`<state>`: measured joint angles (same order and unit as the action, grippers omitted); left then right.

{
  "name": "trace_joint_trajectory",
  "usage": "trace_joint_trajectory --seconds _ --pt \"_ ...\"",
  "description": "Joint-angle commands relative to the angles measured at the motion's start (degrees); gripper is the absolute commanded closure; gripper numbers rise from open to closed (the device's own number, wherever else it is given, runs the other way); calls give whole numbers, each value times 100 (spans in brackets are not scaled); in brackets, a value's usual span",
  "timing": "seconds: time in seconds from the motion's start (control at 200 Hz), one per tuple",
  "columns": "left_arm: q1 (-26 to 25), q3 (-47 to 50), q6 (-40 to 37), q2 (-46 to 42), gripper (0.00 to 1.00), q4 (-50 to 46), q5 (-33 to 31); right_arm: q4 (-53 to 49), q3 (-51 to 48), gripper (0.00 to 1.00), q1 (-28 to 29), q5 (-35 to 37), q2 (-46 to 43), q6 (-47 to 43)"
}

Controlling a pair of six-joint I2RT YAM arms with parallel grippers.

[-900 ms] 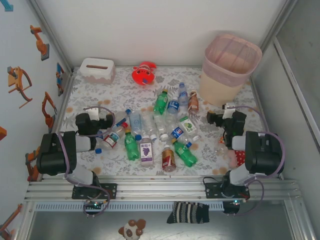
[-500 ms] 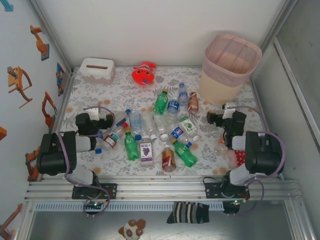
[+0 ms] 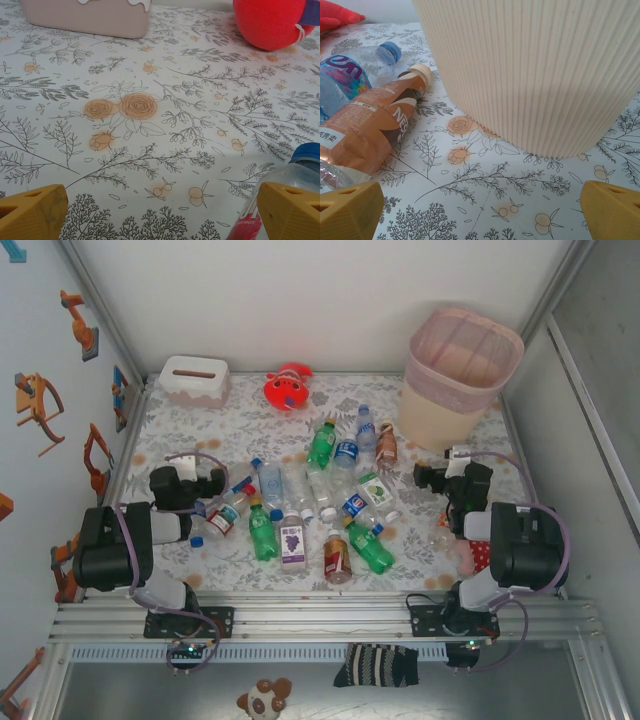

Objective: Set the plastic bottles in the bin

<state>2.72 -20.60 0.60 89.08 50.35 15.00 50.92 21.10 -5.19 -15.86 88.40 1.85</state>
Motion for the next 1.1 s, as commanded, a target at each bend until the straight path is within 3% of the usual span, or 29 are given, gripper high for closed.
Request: trace_joint_trajectory --seconds 0.0,0.085,0.245,0.411,0.591,0.831,0.971,1.097 --pt "25 -104 -39 -77 3 102 102 230 -34 1 -39 -31 16 -62" --pt "-8 -63 -136 -173 3 110 202 177 -77 2 -37 -72 -136 -85" --pt "-149 109 -54 -488 3 158 -407 -138 -125 3 -43 140 -607 11" --pt "-209 -308 74 -1132 3 -1139 -902 -910 7 3 -40 432 -1119 187" --pt "-293 -876 660 -1793 3 -2838 -1348 -3052 635 5 -42 849 -1919 491" --pt "-298 -2146 1647 -2312 3 -5204 -710 -6335 1726 9 -38 1177 -2695 1246" --pt "-294 -2891 1635 -2374 3 -6376 -188 -7732 2126 12 -41 1396 -2760 1647" --pt "-289 -3646 1163 -2310 3 -7440 35 -8470 2214 14 -43 1454 -2669 1992"
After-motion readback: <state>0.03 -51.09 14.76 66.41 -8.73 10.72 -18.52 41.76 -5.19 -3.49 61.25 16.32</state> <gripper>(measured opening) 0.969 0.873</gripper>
